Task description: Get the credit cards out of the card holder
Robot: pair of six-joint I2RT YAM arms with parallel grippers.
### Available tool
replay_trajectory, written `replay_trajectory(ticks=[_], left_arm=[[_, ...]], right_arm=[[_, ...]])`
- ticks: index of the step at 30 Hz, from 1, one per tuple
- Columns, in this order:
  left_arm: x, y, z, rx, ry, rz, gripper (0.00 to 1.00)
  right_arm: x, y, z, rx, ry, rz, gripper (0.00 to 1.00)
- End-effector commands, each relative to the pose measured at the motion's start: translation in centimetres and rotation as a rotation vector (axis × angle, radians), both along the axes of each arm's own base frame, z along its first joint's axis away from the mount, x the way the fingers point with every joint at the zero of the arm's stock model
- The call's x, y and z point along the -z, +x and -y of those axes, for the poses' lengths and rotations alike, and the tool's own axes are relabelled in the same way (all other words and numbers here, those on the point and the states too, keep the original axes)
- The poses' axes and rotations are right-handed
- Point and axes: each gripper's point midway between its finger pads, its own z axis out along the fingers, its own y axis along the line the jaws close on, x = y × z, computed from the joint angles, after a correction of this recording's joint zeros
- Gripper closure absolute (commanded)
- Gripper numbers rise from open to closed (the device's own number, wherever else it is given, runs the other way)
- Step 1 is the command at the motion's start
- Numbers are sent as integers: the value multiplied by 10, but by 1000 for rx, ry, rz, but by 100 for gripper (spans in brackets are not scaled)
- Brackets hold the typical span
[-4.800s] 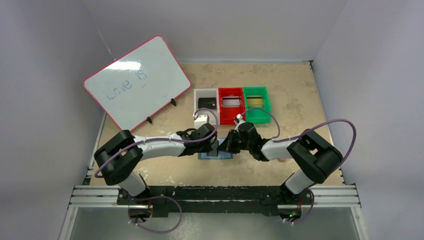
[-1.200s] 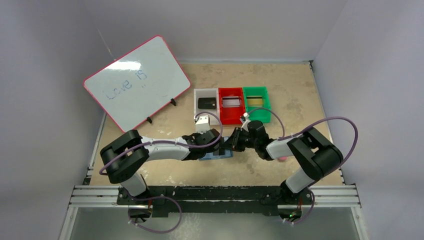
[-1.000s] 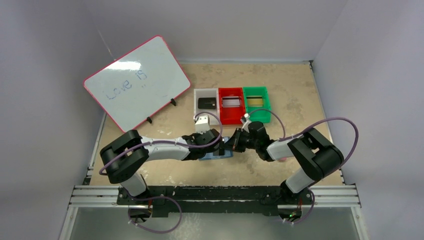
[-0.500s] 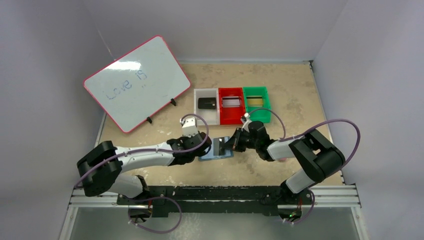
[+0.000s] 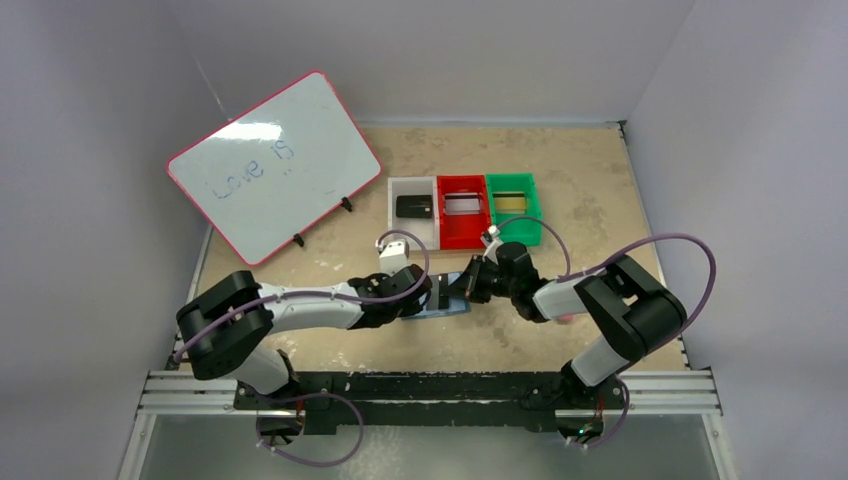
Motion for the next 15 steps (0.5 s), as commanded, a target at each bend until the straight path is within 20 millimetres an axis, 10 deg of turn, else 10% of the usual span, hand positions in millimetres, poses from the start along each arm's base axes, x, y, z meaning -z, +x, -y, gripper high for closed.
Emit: replay_trajectory(ticks=[1, 15], left_arm=[[13, -7, 16, 56, -23, -57, 78], [-4, 4, 13, 37, 3, 2, 89]], right_arm=[[12, 2, 4, 13, -37, -9, 100], [11, 2, 7, 23, -48, -8, 100]])
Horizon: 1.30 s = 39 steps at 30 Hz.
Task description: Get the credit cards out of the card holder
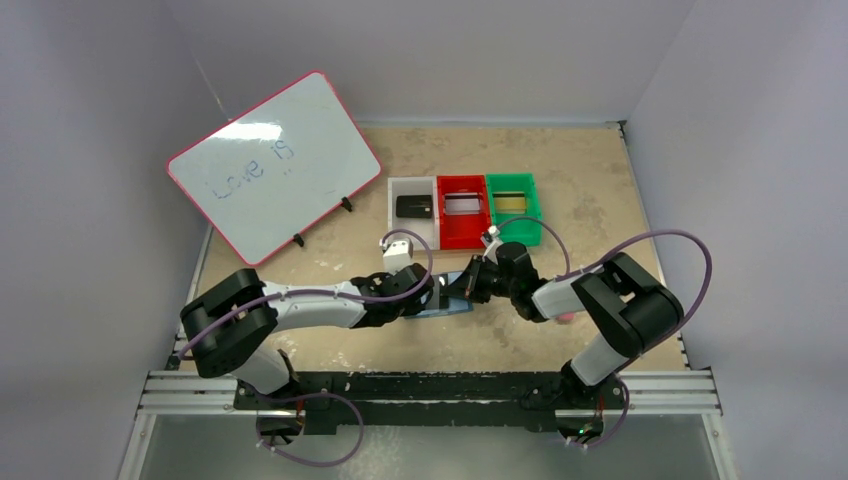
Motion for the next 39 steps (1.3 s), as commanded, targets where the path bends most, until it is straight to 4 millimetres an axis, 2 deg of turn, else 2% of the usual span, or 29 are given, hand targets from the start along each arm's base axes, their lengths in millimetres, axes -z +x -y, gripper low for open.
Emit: replay_trajectory(ticks=[1, 5, 7, 12, 17, 19, 21, 27, 30, 34, 37, 39], left_arm=[[-6, 2, -2, -1, 29, 4, 90], [-18, 7, -13, -31, 65, 43, 90], [-26, 10, -11, -25, 63, 59, 88], [-48, 19, 11, 23, -1, 98, 86], [-55, 22, 43, 92, -81, 97, 85], [-49, 21, 52, 111, -98, 83, 85], [-36, 20, 51, 104, -72, 53, 85], [15, 10, 6, 10, 143, -37, 89], [33, -1, -16, -2, 210, -64, 91], [39, -10, -21, 21, 194, -81, 92], [41, -12, -20, 32, 179, -88, 92], [40, -12, -19, 33, 178, -87, 93]], right_arm=[[9, 1, 9, 26, -58, -6, 100], [9, 3, 15, 43, -98, -1, 100], [7, 3, 17, 42, -115, 5, 100], [7, -1, 18, 24, -124, -1, 100], [9, -4, 17, 14, -118, -13, 100], [9, -4, 16, 14, -115, -15, 100], [7, -4, 16, 15, -111, -14, 100], [1, -4, 19, 25, -126, -6, 100], [-2, -4, 20, 21, -126, 0, 100], [-7, -5, 14, 8, -80, 5, 100], [-11, -3, 7, 12, -31, 5, 87], [-12, 0, 3, 17, -4, 5, 83]])
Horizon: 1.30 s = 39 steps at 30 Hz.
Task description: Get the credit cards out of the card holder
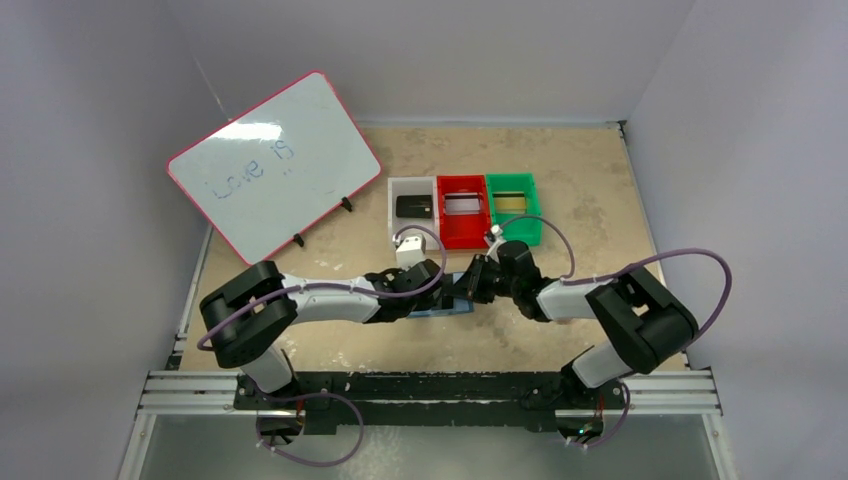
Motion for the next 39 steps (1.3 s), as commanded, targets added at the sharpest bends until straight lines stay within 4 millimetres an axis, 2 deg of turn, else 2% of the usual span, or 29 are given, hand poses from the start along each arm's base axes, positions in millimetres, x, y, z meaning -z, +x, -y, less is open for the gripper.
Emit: replay_trajectory(ticks=[1, 3, 7, 14, 17, 20, 24, 27, 31, 36, 39], left_arm=[[36, -24, -39, 13, 164, -99, 93], [35, -23, -40, 8, 165, -96, 94], [33, -22, -44, -3, 176, -89, 94], [21, -14, -65, -60, 248, -31, 94], [15, -12, -69, -71, 255, -12, 93], [-1, -8, -60, -64, 203, 17, 88], [-38, 3, -44, -63, 101, 86, 78], [-66, 10, -41, -74, 49, 141, 67], [-87, 12, -47, -96, 34, 181, 63], [-91, 14, -78, -156, 137, 221, 60], [-100, 15, -97, -200, 189, 254, 57]], right_arm=[[-3, 4, -8, 0, 53, 2, 82], [-3, 5, -10, -2, 65, 3, 85], [-5, 3, -7, 12, 62, 3, 100], [-6, 6, 20, 109, -72, 22, 100], [-13, 9, 33, 154, -118, 50, 100], [-31, 12, 36, 167, -114, 109, 100], [-57, 17, 36, 163, -89, 194, 100], [-67, 17, 32, 129, -73, 229, 100], [-65, 23, 23, 73, -95, 238, 100], [-54, 15, -5, -53, 7, 202, 100], [-41, 12, -19, -114, 3, 166, 100]])
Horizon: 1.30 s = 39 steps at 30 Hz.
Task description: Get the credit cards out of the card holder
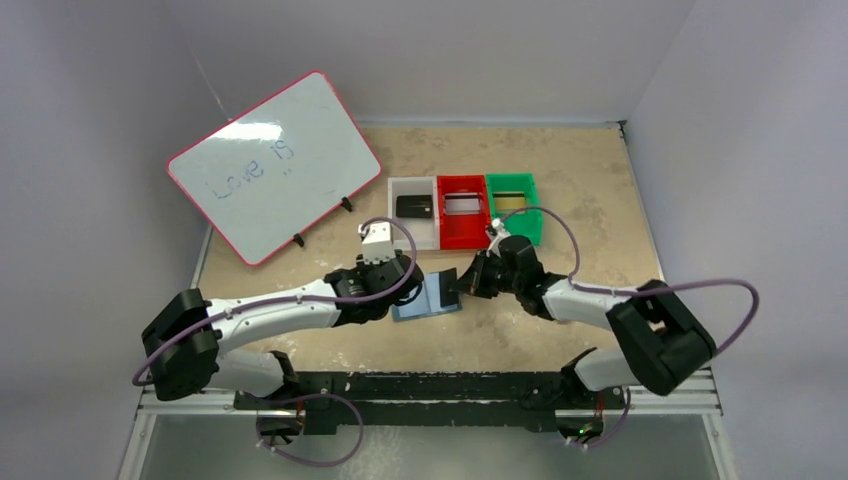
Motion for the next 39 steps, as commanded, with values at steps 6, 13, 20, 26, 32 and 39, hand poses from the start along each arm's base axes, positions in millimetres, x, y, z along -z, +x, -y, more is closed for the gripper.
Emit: replay_trajectory(ticks=[6, 13, 20, 26, 32, 39], left_arm=[[-45, 9, -51, -110, 137, 132, 47], [-53, 23, -87, -173, 279, 84, 41], [-67, 41, -130, -246, 259, 31, 39], [-99, 45, -183, -400, 242, 65, 19], [-100, 43, -217, -475, 332, 86, 17], [-99, 39, -226, -531, 334, 103, 17]], right_arm=[[-13, 3, -48, -174, 52, 47, 100], [-10, -2, -51, -189, 62, 19, 100], [-40, 19, -42, -108, 5, 126, 100], [-97, 42, -28, -40, -34, 350, 100], [-129, 51, -25, -63, -73, 547, 100], [-172, 54, -25, -59, -278, 912, 100]])
